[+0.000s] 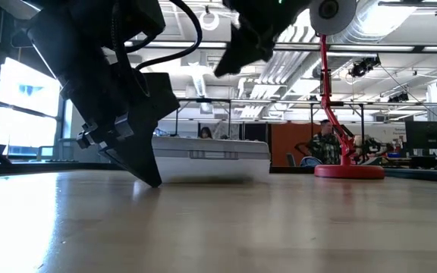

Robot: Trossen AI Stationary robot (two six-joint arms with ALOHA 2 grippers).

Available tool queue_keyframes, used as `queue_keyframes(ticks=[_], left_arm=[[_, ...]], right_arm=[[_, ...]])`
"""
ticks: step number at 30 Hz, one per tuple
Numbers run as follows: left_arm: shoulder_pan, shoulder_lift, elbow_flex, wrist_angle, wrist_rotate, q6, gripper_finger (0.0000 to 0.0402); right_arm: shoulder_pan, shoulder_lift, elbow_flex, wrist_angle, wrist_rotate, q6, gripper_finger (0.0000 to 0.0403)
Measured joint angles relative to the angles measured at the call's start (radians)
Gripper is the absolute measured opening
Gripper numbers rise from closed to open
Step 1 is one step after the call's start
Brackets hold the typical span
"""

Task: Pick & place school supplies into a supply box
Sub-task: Close the supply box

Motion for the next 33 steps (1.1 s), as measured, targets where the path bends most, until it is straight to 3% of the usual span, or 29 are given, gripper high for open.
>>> queue_keyframes(ticks=[2, 7, 16, 23, 30, 33], left_arm=[[-0.001, -0.002, 0.003, 0.001, 0.0, 0.014, 0.0009], [-0.046, -0.063, 0.066, -0.016, -0.026, 0.146, 0.0011], [-0.093, -0.211, 0.145, -0.335, -0.286, 0.109, 0.001], [0.052, -0.161, 0.147, -0.372, -0.19, 0.045, 0.001], [0.143, -0.044, 0.15, -0.34, -0.095, 0.078, 0.001], [0.142, -0.033, 0.151, -0.351, -0.1, 0.077, 0.001]], right_arm=[[-0.02, 0.005, -0.001, -0.034, 0.019, 0.002, 0.0], [-0.078, 0.02, -0.088, -0.026, -0.078, 0.029, 0.0], [-0.165, 0.019, -0.277, 0.138, -0.036, 0.055, 0.0], [-0.211, 0.014, -0.38, 0.315, -0.133, 0.104, 0.0], [-0.192, 0.012, -0.446, 0.377, -0.121, 0.132, 0.0], [-0.174, 0.012, -0.454, 0.381, -0.105, 0.127, 0.0]])
